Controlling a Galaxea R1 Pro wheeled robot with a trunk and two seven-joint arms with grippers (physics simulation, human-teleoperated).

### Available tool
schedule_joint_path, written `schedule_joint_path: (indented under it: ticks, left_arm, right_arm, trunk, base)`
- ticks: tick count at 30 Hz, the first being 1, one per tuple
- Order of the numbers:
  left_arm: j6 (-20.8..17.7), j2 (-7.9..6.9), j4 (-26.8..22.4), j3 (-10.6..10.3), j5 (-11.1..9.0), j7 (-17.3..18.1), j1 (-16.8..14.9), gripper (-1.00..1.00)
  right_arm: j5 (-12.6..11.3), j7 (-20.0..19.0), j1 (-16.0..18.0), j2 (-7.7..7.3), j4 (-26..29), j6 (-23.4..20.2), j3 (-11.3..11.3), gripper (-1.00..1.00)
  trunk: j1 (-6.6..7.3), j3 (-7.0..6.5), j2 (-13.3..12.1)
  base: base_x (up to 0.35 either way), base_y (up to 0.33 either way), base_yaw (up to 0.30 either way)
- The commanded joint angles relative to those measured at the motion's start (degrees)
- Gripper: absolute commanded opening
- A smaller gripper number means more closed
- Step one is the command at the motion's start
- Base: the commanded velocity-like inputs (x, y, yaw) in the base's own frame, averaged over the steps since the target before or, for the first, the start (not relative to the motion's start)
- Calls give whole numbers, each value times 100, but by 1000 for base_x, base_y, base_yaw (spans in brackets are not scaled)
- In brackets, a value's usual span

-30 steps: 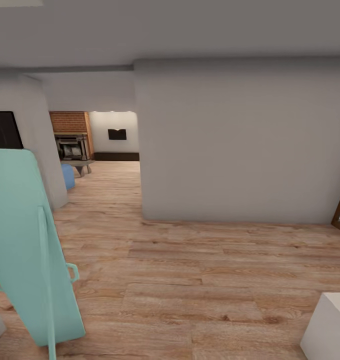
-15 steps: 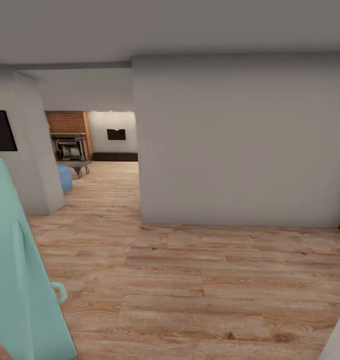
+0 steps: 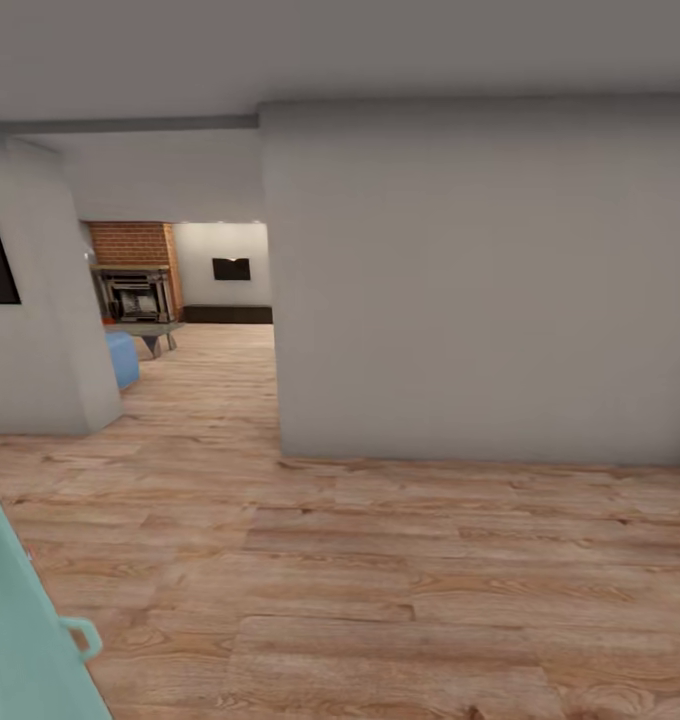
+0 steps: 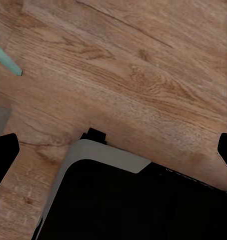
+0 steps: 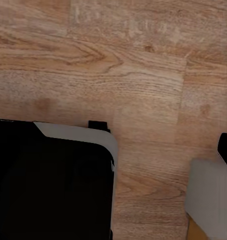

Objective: Move the two storage containers from the living room to the garage. In the garage, place one container on the floor and stack the other container on top of it (either order is fine).

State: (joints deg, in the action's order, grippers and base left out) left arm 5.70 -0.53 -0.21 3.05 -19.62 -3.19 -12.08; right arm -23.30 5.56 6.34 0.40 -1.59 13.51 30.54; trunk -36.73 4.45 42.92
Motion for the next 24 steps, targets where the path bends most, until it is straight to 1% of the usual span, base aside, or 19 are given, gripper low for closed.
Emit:
schedule_joint_path:
  ticks: [1,24]
  left_arm:
    - [15,1,3,28,1,-6,-5,100]
    - [18,1,2,28,-6,-7,-5,100]
  right_arm:
    - [-43,7,8,4,-17,29,48,100]
    - [-43,7,8,4,-17,29,48,100]
  trunk:
    - [-4,9,6]
    - [-4,9,6]
  base:
    - [322,0,0]
    - [322,0,0]
